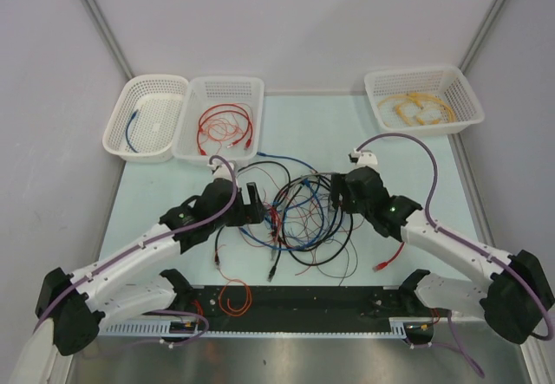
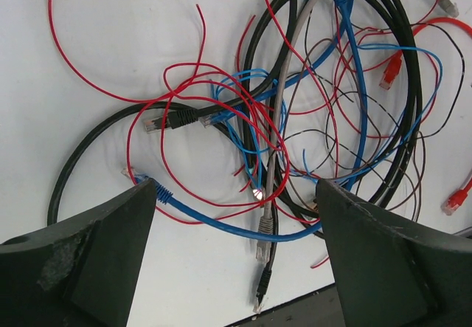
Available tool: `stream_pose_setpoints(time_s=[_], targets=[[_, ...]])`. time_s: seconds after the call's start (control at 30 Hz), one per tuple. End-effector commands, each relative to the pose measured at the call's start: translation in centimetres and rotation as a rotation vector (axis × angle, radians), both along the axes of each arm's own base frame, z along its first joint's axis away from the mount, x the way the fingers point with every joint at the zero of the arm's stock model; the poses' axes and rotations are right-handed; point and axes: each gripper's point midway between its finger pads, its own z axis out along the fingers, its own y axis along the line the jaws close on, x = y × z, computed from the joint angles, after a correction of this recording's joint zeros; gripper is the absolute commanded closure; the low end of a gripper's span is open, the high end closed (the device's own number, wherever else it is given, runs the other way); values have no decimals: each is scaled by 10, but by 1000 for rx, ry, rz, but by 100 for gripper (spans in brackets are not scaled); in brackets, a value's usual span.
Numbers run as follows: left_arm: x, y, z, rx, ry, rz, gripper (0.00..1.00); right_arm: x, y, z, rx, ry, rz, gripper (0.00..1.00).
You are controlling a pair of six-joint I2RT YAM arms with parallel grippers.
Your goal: Untangle the cables
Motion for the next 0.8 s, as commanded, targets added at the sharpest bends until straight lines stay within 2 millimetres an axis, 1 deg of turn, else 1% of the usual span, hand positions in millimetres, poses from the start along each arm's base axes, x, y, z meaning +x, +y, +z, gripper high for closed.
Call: stream_pose_setpoints(time_s=[0.0,0.03,0.07,0.2,0.27,0.3,0.33,0.37,0.4,0.43,0.47,0.5,0.53,0.57,0.6,0.63,0.67,0.7,0.73,0.77], targets=[[2,-8,7,-22,-13,-35,6,7,6,-9,51,66,18,24],[2,-8,5,-21,-10,-38,6,7,9,-10,52,66,27,26],[2,-8,6,-25,-9,-37,6,8,12,-16,51,84,40,27],[0,-8,6,-31,-13,-44,6,13,29,-25,83,98,80,37],[-1,-7,6,-30,-15,-43,7,11,40,-29,110,119,125,39],[-1,-6,5,-30,-16,-40,6,12,44,-34,111,133,137,41],[-3,-5,5,-30,-14,-41,6,12,46,-36,114,142,139,43],[-3,-4,5,-31,-17,-40,7,12,47,-38,114,152,143,47],[-3,-4,6,-32,-19,-38,7,12,47,-40,110,160,143,59],[-4,-3,4,-28,-16,-37,6,11,47,-39,108,161,142,67],[-5,-2,5,-29,-19,-37,7,14,46,-33,109,141,141,75],[-5,-1,6,-28,-24,-33,7,14,44,-20,118,110,136,92],[-4,0,6,-26,-26,-30,6,19,41,-4,127,64,119,100],[-5,1,9,-31,-31,-29,6,19,38,10,128,36,118,100],[-4,1,11,-27,-41,-30,6,19,35,40,163,-39,120,100],[-3,1,14,-30,-50,-30,6,23,34,71,187,-108,116,100],[-1,1,19,-32,-65,-31,6,21,28,88,173,-142,118,100],[0,1,22,-27,-72,-30,6,19,20,121,191,-222,101,100],[2,2,23,-21,-76,-26,6,15,14,134,170,-237,104,100],[4,1,28,-21,-89,-27,6,15,11,176,183,-319,112,100]])
